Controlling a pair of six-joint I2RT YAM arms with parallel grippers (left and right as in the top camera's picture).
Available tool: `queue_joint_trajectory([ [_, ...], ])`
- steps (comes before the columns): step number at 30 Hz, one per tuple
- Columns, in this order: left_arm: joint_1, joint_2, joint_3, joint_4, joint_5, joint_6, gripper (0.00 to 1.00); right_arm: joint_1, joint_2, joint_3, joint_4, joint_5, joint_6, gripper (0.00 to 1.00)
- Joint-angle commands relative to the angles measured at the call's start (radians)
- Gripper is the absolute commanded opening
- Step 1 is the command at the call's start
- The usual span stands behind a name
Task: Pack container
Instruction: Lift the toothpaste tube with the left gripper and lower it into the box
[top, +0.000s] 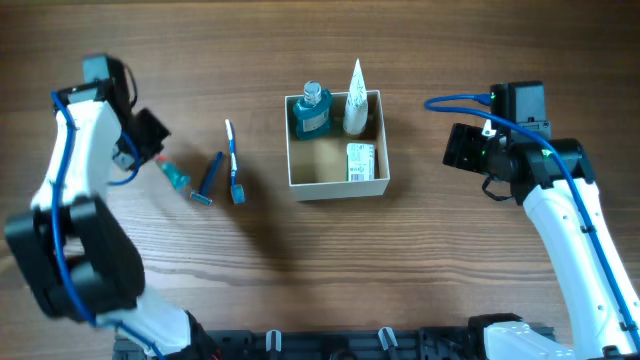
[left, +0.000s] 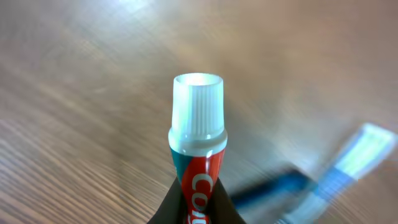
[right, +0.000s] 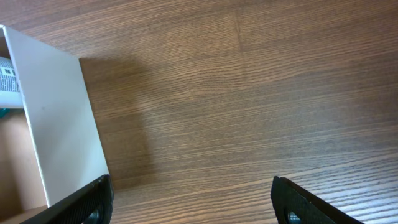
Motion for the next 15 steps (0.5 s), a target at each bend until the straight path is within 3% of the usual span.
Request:
queue_joint_trajectory([
  [1,-0.148,-0.166,0.036,0.004,0.126,0.188,0.04,-0.003,0.012,0.005,0.004,-0.005,-0.013,0.82],
  [7,-0.461,-0.29,0.036,0.006,0.122,0.444,0.04,-0.003,0.012,0.005,0.022,-0.005,-0.013,0.82],
  [15,-0.768,-0.28,0.035,0.041,0.098,0.691,0.04,-0.003,0.012,0.005,0.023,-0.005,-0.013,0.83],
])
